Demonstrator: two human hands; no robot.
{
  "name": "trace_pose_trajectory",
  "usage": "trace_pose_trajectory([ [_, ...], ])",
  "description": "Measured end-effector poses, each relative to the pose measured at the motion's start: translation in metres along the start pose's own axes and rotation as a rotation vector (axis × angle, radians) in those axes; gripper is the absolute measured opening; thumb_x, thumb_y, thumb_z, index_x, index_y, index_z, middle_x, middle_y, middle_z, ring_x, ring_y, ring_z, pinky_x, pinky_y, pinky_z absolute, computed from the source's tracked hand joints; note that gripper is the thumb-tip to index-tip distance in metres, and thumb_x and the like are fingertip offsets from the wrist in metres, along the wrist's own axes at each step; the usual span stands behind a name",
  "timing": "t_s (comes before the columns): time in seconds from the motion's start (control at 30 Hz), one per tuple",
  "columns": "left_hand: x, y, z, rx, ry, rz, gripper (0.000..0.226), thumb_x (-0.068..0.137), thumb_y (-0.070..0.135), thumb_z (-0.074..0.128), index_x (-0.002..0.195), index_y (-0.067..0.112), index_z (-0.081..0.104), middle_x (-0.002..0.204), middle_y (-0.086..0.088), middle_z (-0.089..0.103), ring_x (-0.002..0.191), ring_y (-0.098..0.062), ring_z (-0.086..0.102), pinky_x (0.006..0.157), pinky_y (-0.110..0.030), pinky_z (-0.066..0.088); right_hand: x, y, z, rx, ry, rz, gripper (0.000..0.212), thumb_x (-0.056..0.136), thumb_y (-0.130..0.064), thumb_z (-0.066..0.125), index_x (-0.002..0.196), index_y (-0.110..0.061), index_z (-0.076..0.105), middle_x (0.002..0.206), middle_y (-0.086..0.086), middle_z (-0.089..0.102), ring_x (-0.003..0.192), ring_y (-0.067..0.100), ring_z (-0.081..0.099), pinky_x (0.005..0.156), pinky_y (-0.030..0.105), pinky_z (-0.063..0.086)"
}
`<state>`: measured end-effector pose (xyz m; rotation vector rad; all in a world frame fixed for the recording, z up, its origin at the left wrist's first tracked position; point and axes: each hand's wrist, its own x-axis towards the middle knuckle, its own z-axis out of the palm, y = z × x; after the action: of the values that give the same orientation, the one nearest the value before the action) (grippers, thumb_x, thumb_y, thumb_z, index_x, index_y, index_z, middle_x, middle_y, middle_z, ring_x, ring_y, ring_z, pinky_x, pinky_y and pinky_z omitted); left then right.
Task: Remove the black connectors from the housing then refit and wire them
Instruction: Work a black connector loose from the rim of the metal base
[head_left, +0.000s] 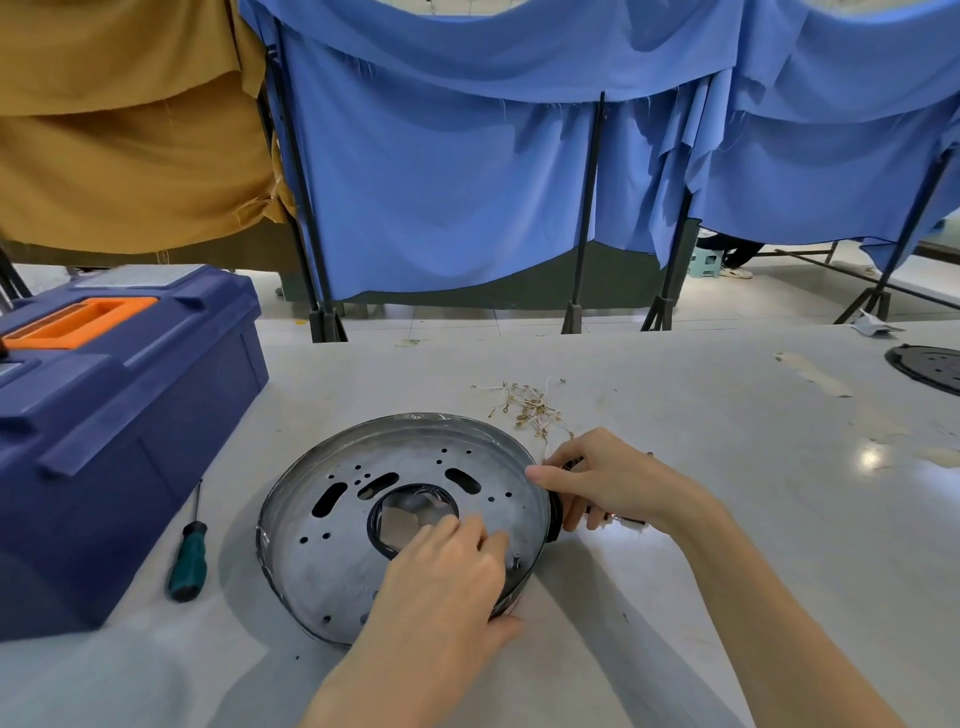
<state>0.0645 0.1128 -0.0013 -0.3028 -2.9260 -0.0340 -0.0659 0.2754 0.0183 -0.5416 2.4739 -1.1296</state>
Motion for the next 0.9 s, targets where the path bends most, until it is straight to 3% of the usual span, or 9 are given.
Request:
trace_pose_trajectory([
  [0.13,-0.001,0.005,-0.005,0.046,0.059,-0.027,0.041,0.088,0.053,0.055,0.117,0.024,0.054,0.112,0.007,0.051,0.11,-0.009,0.047,0.067,-0.023,0.032,-0.004,0.003,-0.01,-0.023,0.004,0.011,0.03,0.098,-0.033,0.052,0.094,-0.008,0.067,0.078,0.014,0.073,0.064,0.02,0.069,0.054,0.025,0.052],
  [0.2,-0.003,0.003,-0.005,0.046,0.096,-0.002,0.042,0.054,0.06,0.081,0.077,0.027,0.07,0.078,0.01,0.06,0.075,-0.005,0.061,0.046,-0.019,0.032,-0.006,0.01,-0.028,0.007,0.185,0.006,0.021,0.099,-0.023,0.053,0.095,-0.009,0.068,0.078,0.014,0.073,0.066,0.022,0.069,0.056,0.03,0.052],
  [0.27,-0.003,0.003,-0.004,0.062,0.103,0.05,0.044,0.028,0.06,0.088,0.048,0.027,0.066,0.054,0.014,0.055,0.051,-0.003,0.057,0.032,-0.016,0.028,-0.009,0.023,-0.047,-0.036,0.374,-0.001,0.011,0.095,-0.012,0.058,0.095,-0.012,0.069,0.077,0.009,0.073,0.074,0.024,0.07,0.063,0.036,0.053],
  [0.4,-0.004,-0.002,0.002,0.063,0.146,0.077,0.041,0.033,0.058,0.088,0.047,0.027,0.065,0.054,0.015,0.055,0.05,-0.003,0.057,0.032,-0.016,0.03,-0.01,0.052,-0.062,-0.144,0.407,0.116,0.017,0.087,0.002,0.062,0.094,-0.008,0.073,0.085,0.011,0.073,0.089,0.029,0.067,0.082,0.037,0.053],
  [0.5,-0.004,-0.005,0.003,0.04,0.17,0.082,0.038,0.036,0.057,0.088,0.049,0.028,0.066,0.056,0.016,0.055,0.051,-0.003,0.057,0.032,-0.015,0.028,-0.007,0.064,-0.061,-0.192,0.412,0.168,0.019,0.084,0.005,0.061,0.092,-0.006,0.074,0.084,0.01,0.07,0.076,0.02,0.062,0.063,0.023,0.047],
  [0.6,-0.004,-0.01,0.007,0.025,0.211,0.102,0.037,0.039,0.056,0.088,0.053,0.029,0.068,0.059,0.016,0.056,0.053,-0.003,0.058,0.035,-0.013,0.03,-0.003,0.07,-0.056,-0.215,0.394,0.171,0.019,0.081,0.007,0.064,0.084,-0.009,0.074,0.084,0.007,0.07,0.068,0.006,0.057,0.057,0.012,0.04],
  [0.8,-0.006,-0.015,0.013,0.022,0.28,0.118,0.038,0.039,0.055,0.09,0.059,0.028,0.072,0.062,0.014,0.058,0.055,-0.005,0.06,0.036,-0.013,0.034,0.005,0.076,-0.045,-0.297,0.363,0.182,0.015,0.076,0.004,0.071,0.082,-0.009,0.075,0.085,0.01,0.07,0.07,0.014,0.056,0.054,0.012,0.038],
  [0.9,-0.005,-0.016,0.016,0.046,0.321,0.127,0.038,0.039,0.053,0.091,0.059,0.026,0.073,0.061,0.012,0.058,0.054,-0.006,0.059,0.035,-0.013,0.033,0.009,0.076,-0.041,-0.299,0.387,0.167,0.014,0.076,0.002,0.074,0.084,-0.009,0.075,0.086,0.01,0.067,0.069,0.014,0.052,0.057,0.019,0.037],
])
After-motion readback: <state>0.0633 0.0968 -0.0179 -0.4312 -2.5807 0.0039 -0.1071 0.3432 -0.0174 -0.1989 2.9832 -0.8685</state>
